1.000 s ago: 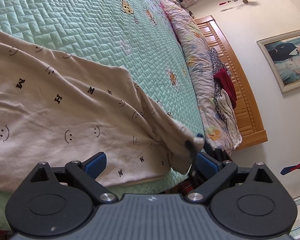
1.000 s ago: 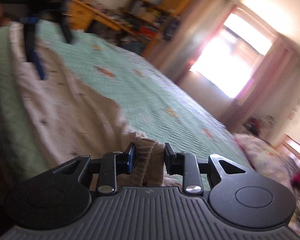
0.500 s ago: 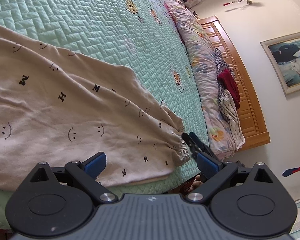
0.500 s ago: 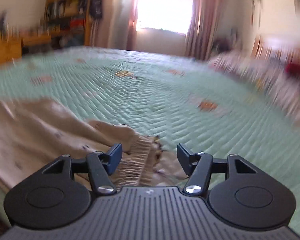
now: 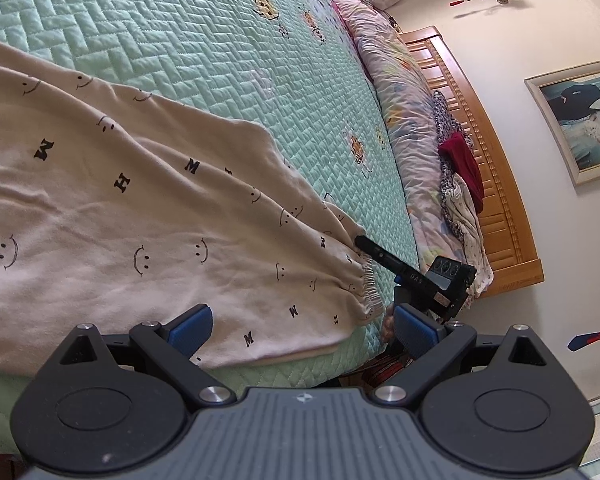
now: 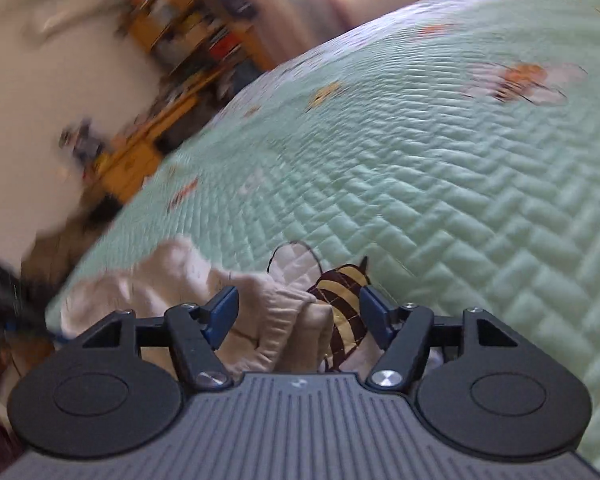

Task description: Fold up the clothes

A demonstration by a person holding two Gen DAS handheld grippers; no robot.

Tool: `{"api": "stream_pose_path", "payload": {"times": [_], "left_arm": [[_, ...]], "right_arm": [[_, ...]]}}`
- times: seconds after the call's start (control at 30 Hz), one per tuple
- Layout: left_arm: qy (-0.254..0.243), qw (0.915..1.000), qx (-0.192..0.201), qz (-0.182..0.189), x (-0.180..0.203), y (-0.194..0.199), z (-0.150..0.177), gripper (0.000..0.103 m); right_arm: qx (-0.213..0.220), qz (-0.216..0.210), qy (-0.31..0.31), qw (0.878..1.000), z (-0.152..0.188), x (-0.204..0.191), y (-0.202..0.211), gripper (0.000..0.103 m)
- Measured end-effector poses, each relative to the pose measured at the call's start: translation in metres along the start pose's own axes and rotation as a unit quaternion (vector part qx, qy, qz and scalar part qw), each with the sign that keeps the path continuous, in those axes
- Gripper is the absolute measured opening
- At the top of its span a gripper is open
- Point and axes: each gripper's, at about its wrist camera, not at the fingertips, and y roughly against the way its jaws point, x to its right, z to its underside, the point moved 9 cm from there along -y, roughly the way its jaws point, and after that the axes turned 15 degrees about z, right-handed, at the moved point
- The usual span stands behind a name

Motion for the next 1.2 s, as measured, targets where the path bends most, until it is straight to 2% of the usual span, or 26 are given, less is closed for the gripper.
{"api": "stream_pose_path", "payload": {"times": [0.03, 0.07, 0.1, 0.13, 0.3, 0.4, 0.5, 0.53, 0.63, 0.7, 0.73, 0.8, 0.87, 0.97, 1.07, 1.2], "left_arm": [[0.001, 1.0000, -0.001, 0.000, -0.001, -0.001, 0.000, 0.097], [0.002, 1.0000, -0.001, -0.001, -0.002, -0.001, 0.000, 0.098], [0.004, 1.0000, -0.002, -0.002, -0.003, -0.002, 0.001, 0.098], [0.005, 1.0000, -0.003, -0.002, -0.003, -0.002, 0.001, 0.098], [0.005, 1.0000, -0.007, -0.002, -0.004, -0.003, 0.002, 0.098], [0.007, 1.0000, -0.004, -0.001, -0.005, -0.003, 0.001, 0.098], [0.006, 1.0000, -0.004, 0.001, -0.003, -0.003, 0.003, 0.098], [0.004, 1.0000, -0.005, 0.002, -0.002, -0.002, 0.003, 0.098], [-0.006, 1.0000, -0.003, 0.006, 0.002, 0.003, 0.003, 0.099], [-0.006, 0.9999, 0.003, 0.009, 0.002, 0.009, 0.002, 0.100], [-0.004, 0.9999, 0.007, 0.010, 0.000, 0.011, 0.001, 0.100], [0.002, 0.9998, 0.014, 0.012, -0.002, 0.015, 0.000, 0.100], [0.007, 0.9997, 0.016, 0.016, -0.005, 0.017, 0.000, 0.100], [0.013, 0.9996, 0.015, 0.021, -0.007, 0.017, 0.001, 0.100], [0.015, 0.9995, 0.013, 0.025, -0.006, 0.016, 0.001, 0.100], [0.014, 0.9994, 0.010, 0.031, -0.002, 0.015, 0.004, 0.100]], "right_arm": [[-0.004, 0.001, 0.008, 1.000, 0.001, -0.001, 0.002, 0.067], [-0.008, 0.004, 0.012, 1.000, 0.003, -0.003, 0.004, 0.055], [-0.013, 0.007, 0.013, 1.000, 0.005, -0.004, 0.006, 0.026], [-0.018, 0.010, 0.015, 1.000, 0.007, -0.005, 0.008, 0.026], [0.024, 0.029, 0.012, 0.999, 0.009, -0.016, 0.028, 0.026], [0.038, 0.091, 0.014, 0.995, -0.002, -0.012, 0.028, 0.026], [0.023, 0.156, 0.043, 0.987, 0.001, -0.011, 0.005, 0.028], [0.022, 0.164, 0.042, 0.985, 0.003, -0.009, -0.003, 0.028], [0.049, 0.137, -0.033, 0.989, 0.004, 0.008, -0.002, 0.031], [0.063, 0.122, -0.074, 0.988, 0.005, 0.017, 0.005, 0.039], [0.075, 0.121, -0.095, 0.985, 0.005, 0.021, 0.013, 0.043], [0.105, 0.128, -0.148, 0.975, 0.008, 0.032, 0.033, 0.058], [0.129, 0.134, -0.209, 0.960, 0.019, 0.043, 0.057, 0.060], [0.108, 0.097, -0.269, 0.952, 0.049, 0.039, 0.073, 0.062], [0.078, 0.089, -0.303, 0.946, 0.082, 0.028, 0.079, 0.062], [0.053, 0.051, -0.355, 0.932, 0.106, 0.012, 0.074, 0.062]]}}
